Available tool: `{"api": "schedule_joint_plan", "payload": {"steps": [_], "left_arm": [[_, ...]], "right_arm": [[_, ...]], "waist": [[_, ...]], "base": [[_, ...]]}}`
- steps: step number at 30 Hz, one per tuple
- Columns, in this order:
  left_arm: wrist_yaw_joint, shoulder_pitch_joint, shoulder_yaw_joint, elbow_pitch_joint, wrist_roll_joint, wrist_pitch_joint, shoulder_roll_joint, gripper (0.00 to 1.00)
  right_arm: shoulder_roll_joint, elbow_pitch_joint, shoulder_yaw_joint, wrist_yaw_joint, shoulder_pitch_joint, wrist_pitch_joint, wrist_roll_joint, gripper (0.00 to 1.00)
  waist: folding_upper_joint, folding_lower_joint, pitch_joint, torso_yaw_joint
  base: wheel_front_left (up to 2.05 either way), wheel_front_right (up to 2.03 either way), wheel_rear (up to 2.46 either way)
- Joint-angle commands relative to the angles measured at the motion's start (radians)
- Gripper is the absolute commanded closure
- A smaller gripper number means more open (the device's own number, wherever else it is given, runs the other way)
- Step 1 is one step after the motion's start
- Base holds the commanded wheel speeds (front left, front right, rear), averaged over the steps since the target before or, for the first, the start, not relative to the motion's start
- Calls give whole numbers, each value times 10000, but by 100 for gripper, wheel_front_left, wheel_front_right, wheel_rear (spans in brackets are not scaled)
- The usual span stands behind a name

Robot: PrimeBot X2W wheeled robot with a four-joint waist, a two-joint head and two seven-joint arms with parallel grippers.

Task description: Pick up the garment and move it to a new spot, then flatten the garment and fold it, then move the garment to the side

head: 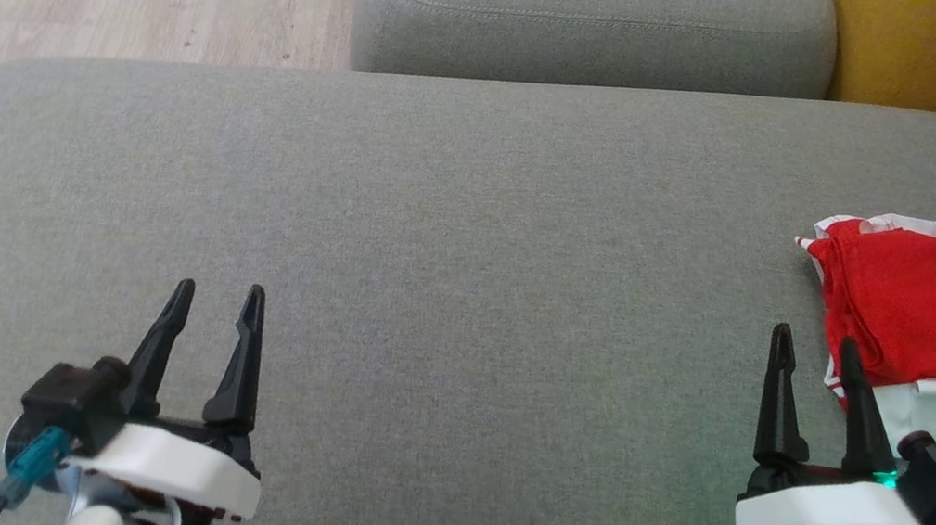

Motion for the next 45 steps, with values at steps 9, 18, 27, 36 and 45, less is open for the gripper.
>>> {"api": "schedule_joint_plan", "payload": {"steps": [9, 18, 27, 36, 45], "left_arm": [[-210, -295, 413, -404, -302, -122, 29, 0], [-320, -256, 507, -416, -648, -122, 29, 0], [-324, 111, 200, 273, -689, 30, -17, 100], [-391, 112, 333, 517, -1657, 240, 28, 100], [-470, -20, 474, 625, -2614, 458, 72, 100]], "right_arm": [[-34, -272, 347, -9, -302, -149, 27, 0], [-34, -254, 350, -9, -332, -160, 40, 0], [8, 447, 130, 0, 119, -23, 29, 100], [0, 529, 24, -1, 211, 233, 990, 100], [-8, 445, -92, -1, 181, 489, 1943, 100]], "waist": [[0, 0, -23, -3], [0, 0, -41, -6], [0, 0, -36, -29], [0, 0, -14, -13], [0, 0, 8, 3]], "base": [[0, 0, 0], [0, 0, 0], [0, 0, 0], [0, 0, 0], [0, 0, 0]]}}
